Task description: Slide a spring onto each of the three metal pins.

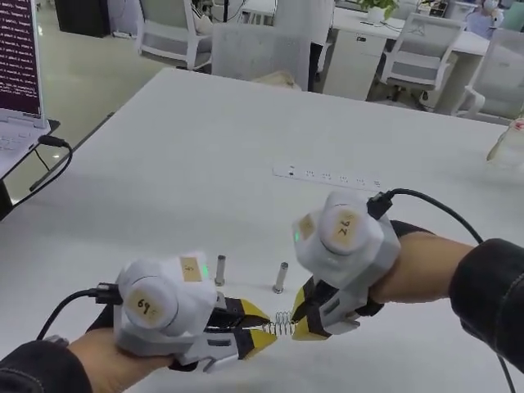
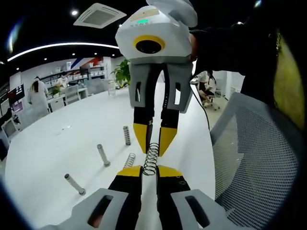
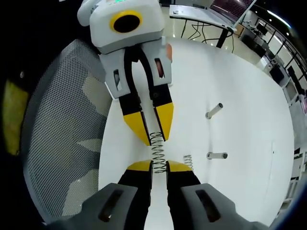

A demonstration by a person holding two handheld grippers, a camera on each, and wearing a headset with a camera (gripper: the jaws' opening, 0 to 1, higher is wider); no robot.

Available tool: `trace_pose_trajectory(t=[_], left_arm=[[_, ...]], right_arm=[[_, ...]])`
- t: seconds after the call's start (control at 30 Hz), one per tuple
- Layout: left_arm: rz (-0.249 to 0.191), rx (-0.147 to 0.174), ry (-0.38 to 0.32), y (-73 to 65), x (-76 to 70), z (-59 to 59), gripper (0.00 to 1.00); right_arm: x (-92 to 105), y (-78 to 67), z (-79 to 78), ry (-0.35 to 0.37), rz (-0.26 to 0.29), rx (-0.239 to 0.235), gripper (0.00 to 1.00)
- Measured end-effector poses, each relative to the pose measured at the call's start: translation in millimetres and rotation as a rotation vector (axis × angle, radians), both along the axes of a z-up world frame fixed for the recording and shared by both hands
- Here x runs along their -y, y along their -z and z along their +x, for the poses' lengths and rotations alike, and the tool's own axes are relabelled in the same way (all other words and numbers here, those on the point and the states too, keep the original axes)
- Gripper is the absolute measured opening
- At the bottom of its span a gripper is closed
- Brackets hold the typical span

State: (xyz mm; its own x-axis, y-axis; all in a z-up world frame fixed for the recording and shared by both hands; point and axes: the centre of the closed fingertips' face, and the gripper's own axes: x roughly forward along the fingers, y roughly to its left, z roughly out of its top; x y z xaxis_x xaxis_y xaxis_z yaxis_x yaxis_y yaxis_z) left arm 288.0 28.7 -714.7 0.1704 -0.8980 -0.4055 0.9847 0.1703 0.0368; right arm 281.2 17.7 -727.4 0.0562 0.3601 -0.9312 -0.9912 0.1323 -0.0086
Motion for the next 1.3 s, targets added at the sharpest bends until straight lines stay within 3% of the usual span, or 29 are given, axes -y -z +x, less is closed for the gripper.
trace_pose_trajectory(t=[0.63,0.93,1.3], left_arm=[[-0.001,-0.016,0.009,-1.7,-1.9,-4.0,0.03],[-0.007,-0.012,-0.010,-2.2,-5.2,0.6,0.03],[-0.017,-0.021,-0.034,-2.0,-8.6,4.4,0.03]], right_arm=[[3.9,8.2,-3.0,0.015,0.032,-0.023,0.10],[-2.4,-7.1,1.9,0.027,0.096,-0.002,0.08],[-14.9,-23.5,4.2,0.025,0.134,0.025,0.08]])
